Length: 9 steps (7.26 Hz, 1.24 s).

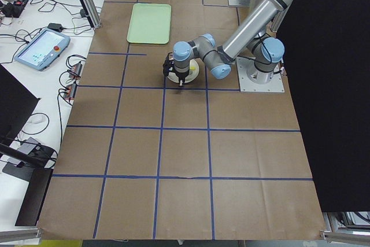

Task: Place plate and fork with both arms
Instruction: 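Lower the left gripper to the white plate rim and grasp it, then lift the plate with the left gripper and carry it onto the green tray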

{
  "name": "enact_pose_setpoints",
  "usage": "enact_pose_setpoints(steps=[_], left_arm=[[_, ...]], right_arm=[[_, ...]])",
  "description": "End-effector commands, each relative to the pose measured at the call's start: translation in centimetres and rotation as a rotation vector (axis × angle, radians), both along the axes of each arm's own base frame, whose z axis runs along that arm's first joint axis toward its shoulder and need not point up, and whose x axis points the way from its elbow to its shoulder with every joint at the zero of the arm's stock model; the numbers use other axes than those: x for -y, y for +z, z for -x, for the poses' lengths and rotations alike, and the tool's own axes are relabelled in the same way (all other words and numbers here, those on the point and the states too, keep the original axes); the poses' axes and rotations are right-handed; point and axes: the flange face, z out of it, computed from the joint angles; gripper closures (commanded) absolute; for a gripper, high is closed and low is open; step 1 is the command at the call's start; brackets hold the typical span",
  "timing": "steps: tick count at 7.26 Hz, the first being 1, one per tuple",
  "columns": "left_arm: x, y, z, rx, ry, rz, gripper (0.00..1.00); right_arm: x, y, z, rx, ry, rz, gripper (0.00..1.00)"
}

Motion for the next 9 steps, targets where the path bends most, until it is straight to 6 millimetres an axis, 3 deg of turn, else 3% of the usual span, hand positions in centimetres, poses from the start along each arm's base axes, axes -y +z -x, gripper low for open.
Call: enact_pose_setpoints(steps=[1, 2, 4, 6, 7, 9], left_arm=[[-0.1, 0.4, -0.5, 0.002, 0.052, 0.0, 0.91], [-0.2, 0.5, -0.4, 0.003, 0.059, 0.0, 0.98], [-0.1, 0.8, -0.4, 0.002, 0.07, 0.008, 1.0], [0.1, 3.5, 1.1, -0.028, 0.158, 0.065, 1.0], [0.5, 4.0, 2.3, -0.087, 0.235, 0.081, 1.0], [1.7, 4.2, 7.9, -0.143, 0.28, 0.065, 1.0]], right_arm=[[-0.1, 0.1, 0.0, 0.001, 0.001, 0.002, 0.0], [0.0, 0.1, 0.0, 0.001, -0.001, 0.002, 0.0], [0.0, 0.1, 0.0, 0.001, -0.001, 0.002, 0.0], [0.0, 0.1, 0.0, 0.001, 0.001, 0.003, 0.0], [0.0, 0.0, 0.0, 0.001, -0.001, 0.0, 0.0], [-0.1, 0.0, 0.0, 0.001, -0.001, 0.0, 0.0]])
